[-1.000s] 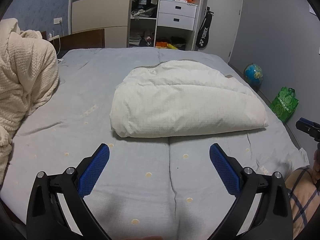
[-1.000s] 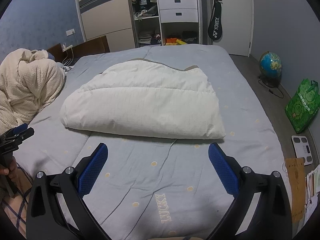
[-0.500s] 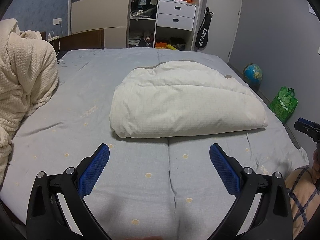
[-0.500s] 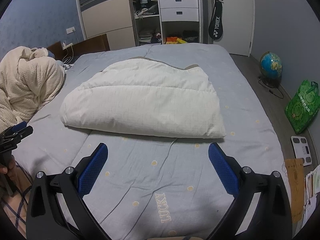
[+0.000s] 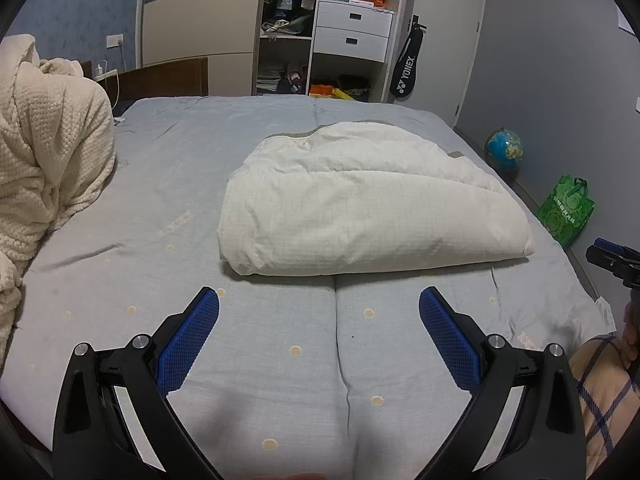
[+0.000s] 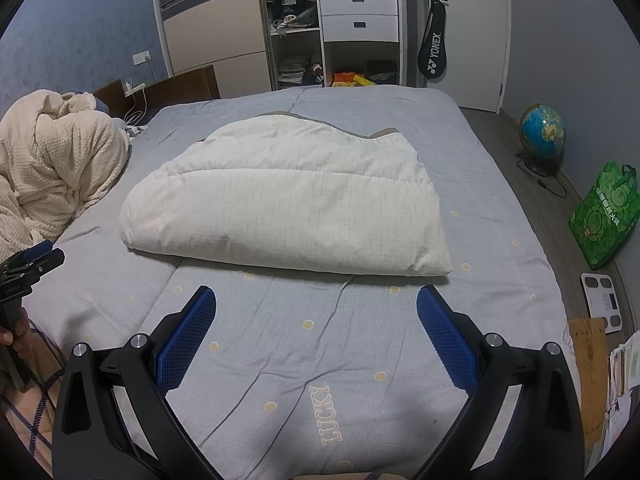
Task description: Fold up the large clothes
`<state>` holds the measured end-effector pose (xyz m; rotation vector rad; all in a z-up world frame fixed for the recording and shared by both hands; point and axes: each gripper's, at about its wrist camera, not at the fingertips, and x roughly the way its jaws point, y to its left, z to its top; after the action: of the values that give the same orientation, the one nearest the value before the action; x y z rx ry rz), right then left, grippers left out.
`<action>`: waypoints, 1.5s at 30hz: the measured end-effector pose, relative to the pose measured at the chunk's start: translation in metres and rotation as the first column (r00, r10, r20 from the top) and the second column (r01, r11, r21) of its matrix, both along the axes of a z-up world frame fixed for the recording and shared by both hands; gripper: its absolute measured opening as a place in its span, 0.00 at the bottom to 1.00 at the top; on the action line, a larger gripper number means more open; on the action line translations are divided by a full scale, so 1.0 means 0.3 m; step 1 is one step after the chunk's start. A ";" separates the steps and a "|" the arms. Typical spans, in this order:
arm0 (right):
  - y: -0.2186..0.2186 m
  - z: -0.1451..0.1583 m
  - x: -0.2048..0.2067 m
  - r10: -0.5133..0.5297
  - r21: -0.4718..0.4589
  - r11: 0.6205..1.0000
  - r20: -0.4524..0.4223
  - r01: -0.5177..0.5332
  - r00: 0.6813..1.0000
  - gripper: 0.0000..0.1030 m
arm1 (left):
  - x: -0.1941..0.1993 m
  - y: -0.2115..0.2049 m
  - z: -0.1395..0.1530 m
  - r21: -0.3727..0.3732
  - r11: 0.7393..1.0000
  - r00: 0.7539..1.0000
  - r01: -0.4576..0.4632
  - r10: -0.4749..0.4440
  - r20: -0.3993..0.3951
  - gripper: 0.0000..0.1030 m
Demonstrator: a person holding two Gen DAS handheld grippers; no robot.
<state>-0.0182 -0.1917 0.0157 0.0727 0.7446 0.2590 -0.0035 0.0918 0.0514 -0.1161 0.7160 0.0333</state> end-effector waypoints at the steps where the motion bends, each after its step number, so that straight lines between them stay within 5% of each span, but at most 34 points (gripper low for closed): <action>1: 0.000 0.000 0.000 -0.001 0.002 1.000 0.000 0.001 1.000 0.93 | 0.000 0.000 0.000 0.002 1.000 1.000 0.001 -0.001 0.000 0.94; 45: -0.005 0.003 -0.003 -0.003 0.003 1.000 -0.001 0.003 1.000 0.93 | -0.002 -0.004 -0.003 -0.004 1.000 1.000 0.007 -0.007 0.000 0.94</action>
<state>-0.0192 -0.1931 0.0167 0.0768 0.7448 0.2570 -0.0042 0.0907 0.0505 -0.1173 0.7168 0.0252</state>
